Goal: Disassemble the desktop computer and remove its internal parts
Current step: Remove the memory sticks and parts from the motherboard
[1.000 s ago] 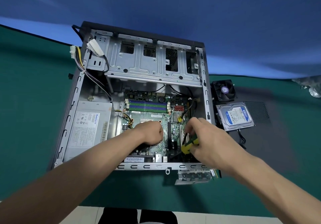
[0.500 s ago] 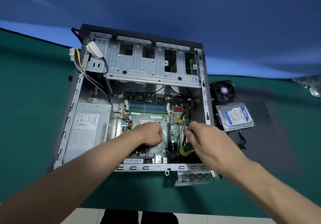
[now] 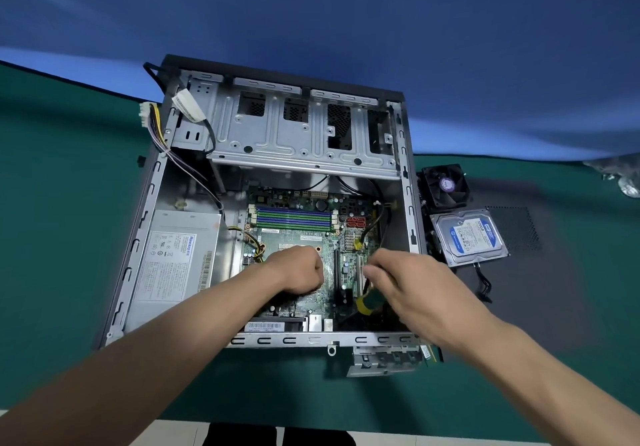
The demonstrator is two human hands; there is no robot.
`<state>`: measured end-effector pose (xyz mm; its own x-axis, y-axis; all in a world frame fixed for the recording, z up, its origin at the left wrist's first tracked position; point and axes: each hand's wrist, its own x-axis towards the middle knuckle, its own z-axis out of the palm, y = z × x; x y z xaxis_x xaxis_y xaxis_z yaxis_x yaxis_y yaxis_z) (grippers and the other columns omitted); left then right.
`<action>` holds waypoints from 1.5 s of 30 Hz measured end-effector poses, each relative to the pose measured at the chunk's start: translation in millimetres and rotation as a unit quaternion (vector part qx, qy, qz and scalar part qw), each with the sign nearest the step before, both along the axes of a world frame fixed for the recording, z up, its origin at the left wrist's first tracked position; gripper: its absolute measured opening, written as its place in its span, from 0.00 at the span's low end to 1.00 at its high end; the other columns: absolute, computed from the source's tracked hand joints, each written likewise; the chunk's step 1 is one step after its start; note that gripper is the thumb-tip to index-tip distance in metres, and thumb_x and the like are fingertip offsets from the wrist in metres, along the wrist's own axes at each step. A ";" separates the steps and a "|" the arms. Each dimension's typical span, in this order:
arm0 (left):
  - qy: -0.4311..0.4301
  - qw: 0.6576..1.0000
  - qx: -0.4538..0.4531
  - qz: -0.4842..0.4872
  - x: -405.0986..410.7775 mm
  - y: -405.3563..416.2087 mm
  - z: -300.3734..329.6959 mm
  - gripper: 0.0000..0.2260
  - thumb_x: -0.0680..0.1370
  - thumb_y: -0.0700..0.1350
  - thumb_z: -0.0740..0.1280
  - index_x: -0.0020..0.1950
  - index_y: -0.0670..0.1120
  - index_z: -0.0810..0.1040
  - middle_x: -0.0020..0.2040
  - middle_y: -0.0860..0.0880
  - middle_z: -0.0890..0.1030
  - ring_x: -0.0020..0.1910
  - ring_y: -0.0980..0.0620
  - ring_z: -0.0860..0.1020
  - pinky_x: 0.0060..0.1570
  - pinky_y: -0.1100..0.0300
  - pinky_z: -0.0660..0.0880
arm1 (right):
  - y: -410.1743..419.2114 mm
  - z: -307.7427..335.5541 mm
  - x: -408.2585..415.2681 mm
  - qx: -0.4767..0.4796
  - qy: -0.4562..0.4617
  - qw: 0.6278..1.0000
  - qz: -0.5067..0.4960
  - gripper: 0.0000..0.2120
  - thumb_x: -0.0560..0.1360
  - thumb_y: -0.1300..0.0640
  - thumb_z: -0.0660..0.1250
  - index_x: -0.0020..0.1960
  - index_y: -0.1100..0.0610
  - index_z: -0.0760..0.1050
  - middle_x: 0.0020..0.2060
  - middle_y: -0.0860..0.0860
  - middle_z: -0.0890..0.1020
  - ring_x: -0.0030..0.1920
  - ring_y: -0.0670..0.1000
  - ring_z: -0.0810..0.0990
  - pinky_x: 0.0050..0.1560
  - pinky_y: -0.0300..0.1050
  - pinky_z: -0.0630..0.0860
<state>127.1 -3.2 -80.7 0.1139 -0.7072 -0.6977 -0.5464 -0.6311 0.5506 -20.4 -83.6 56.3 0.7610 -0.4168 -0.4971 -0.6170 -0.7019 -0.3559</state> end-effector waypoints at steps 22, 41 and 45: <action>0.000 0.986 -0.109 -0.127 -11.2 2.0 7.7 0.03 0.75 0.47 0.68 0.47 0.52 0.81 0.41 0.56 0.78 0.42 0.54 0.75 0.44 0.60 0.71 | 1.2 0.9 1.2 -0.004 0.012 1.000 0.013 0.06 0.79 0.53 0.58 0.55 0.49 0.67 0.49 0.45 0.72 0.48 0.51 0.76 0.48 0.46 0.70; -0.088 0.902 -0.112 -0.408 -36.2 -29.5 -4.9 0.08 0.76 0.45 0.67 0.47 0.40 0.78 0.39 0.48 0.74 0.39 0.50 0.72 0.41 0.60 0.69 | 6.1 -2.1 -13.7 -0.014 -0.022 0.999 -0.024 0.10 0.77 0.49 0.62 0.57 0.44 0.66 0.51 0.44 0.69 0.49 0.50 0.75 0.48 0.45 0.71; -0.079 0.903 -0.114 -0.407 -37.0 -32.5 -8.5 0.06 0.75 0.43 0.67 0.41 0.44 0.72 0.37 0.48 0.73 0.38 0.50 0.73 0.38 0.60 0.69 | 2.9 -1.8 -12.3 -0.018 -0.031 0.999 -0.008 0.05 0.77 0.51 0.58 0.52 0.45 0.68 0.47 0.42 0.74 0.48 0.49 0.75 0.44 0.43 0.68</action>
<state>90.1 -35.7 -89.2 -0.4227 -0.7248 -0.5441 -0.8615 0.1350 0.4894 -32.7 -80.7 54.5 0.7836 -0.4452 -0.4333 -0.6050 -0.7053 -0.3695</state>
